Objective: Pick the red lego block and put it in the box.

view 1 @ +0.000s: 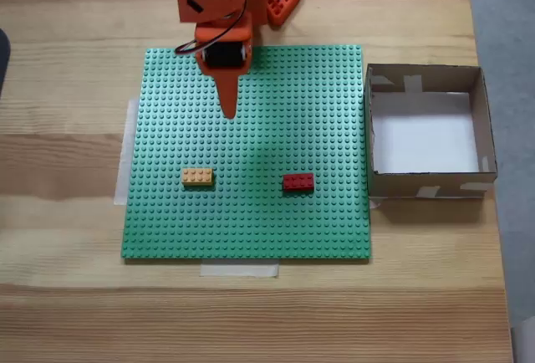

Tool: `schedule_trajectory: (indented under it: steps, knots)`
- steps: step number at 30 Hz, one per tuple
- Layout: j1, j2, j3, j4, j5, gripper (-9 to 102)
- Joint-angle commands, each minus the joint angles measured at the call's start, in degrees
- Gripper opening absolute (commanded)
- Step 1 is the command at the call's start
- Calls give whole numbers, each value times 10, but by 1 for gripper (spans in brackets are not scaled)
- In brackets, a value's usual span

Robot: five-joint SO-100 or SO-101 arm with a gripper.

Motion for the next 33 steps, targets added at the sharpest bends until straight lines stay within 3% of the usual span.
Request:
schedule_trajectory:
  steps: [1,7,19,27,33]
  knots:
    - [-18,-37,-41,-16,-2,8]
    - [-47,-117,-77,-42,-7,7]
    - [-107,-250,-183,-14,112,13]
    - [-120,-310,-218,13,164,28]
    - [-120,-324,-232,21,173,29]
